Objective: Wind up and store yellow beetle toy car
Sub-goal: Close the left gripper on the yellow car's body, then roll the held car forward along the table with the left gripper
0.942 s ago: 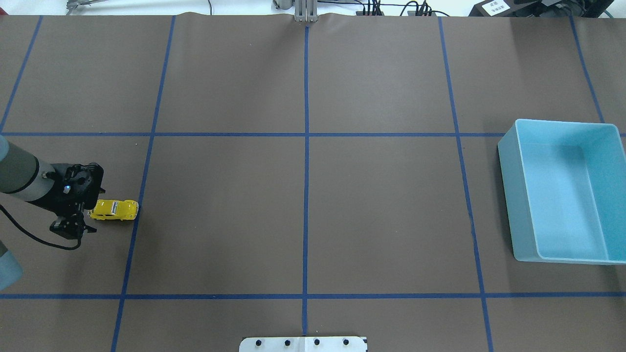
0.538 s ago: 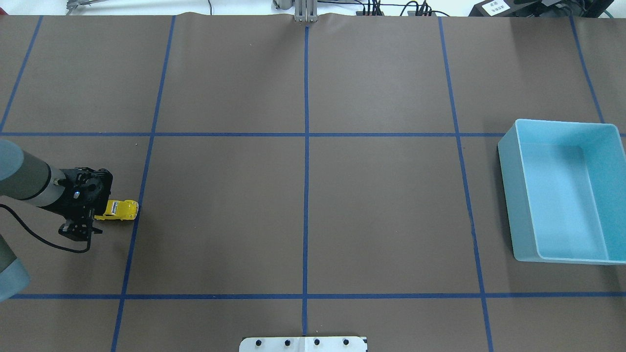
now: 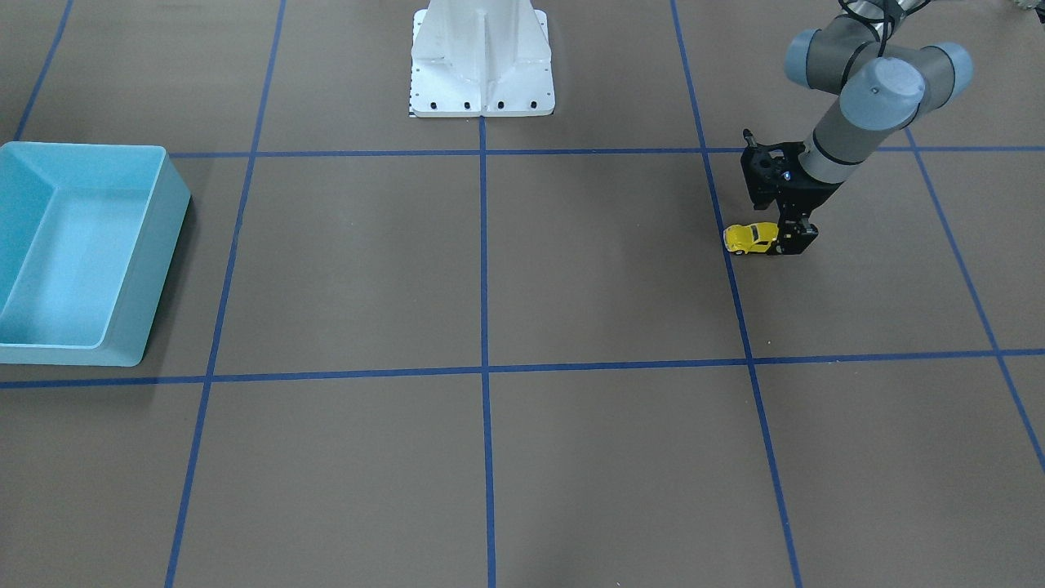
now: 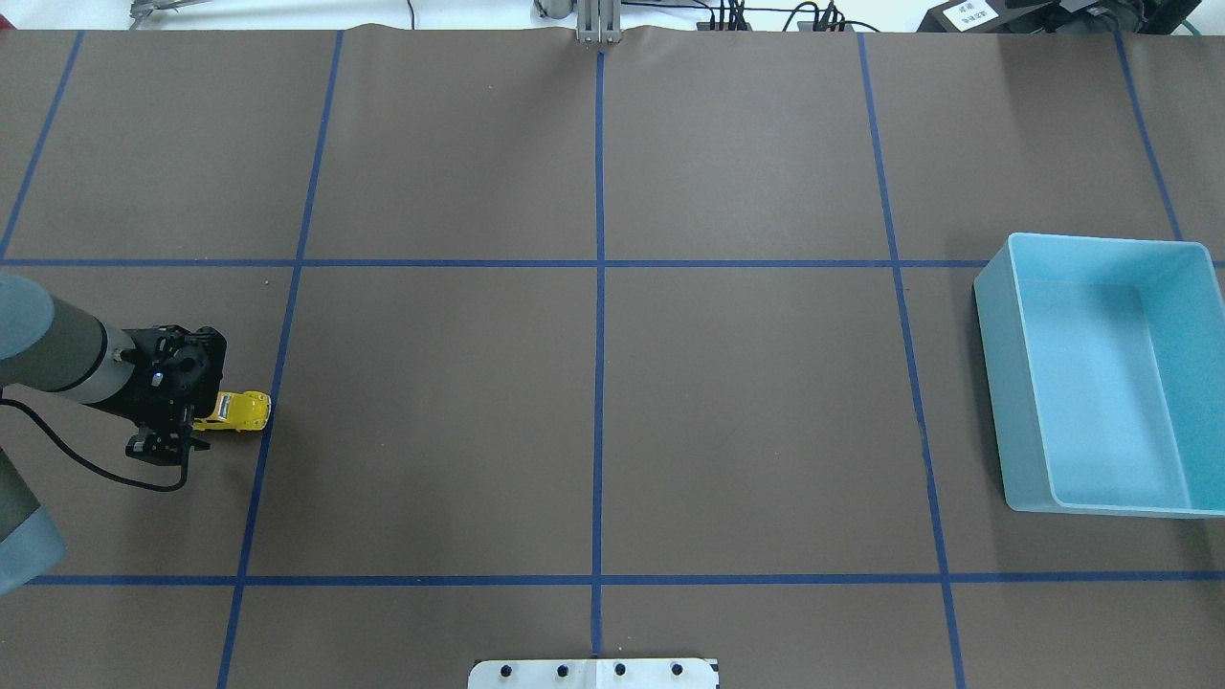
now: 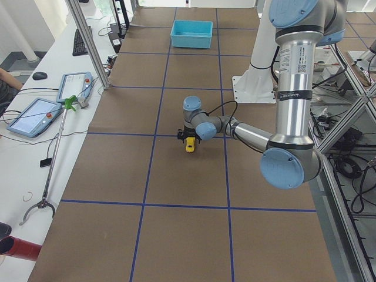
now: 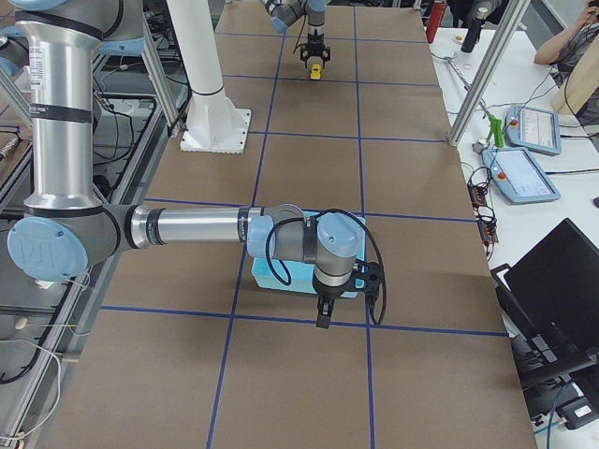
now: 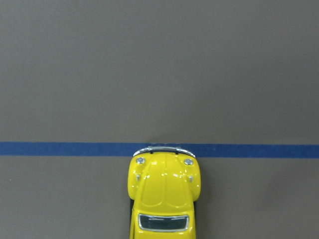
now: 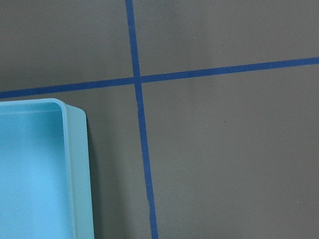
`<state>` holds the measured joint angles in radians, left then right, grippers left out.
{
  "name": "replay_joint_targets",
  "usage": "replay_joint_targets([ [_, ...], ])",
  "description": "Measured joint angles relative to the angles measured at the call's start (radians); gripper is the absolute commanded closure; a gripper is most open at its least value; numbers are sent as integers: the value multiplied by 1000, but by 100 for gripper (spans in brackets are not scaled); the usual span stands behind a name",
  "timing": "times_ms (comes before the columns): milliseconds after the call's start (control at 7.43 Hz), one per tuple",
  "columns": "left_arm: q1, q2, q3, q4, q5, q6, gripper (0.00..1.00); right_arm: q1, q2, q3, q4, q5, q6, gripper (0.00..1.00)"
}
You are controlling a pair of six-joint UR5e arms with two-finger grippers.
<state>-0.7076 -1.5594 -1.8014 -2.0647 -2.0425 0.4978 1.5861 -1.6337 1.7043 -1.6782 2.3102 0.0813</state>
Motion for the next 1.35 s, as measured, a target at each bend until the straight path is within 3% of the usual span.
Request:
replay_joint_targets([
  [269,11,-1,4,-8,15,-10,13,0,0,0,0,0,0,0],
  [673,14,-3,12,-11,20,-11,26,0,0,0,0,0,0,0],
  [1346,14,-5,10,-18,31,-13,69,0,0,0,0,0,0,0],
])
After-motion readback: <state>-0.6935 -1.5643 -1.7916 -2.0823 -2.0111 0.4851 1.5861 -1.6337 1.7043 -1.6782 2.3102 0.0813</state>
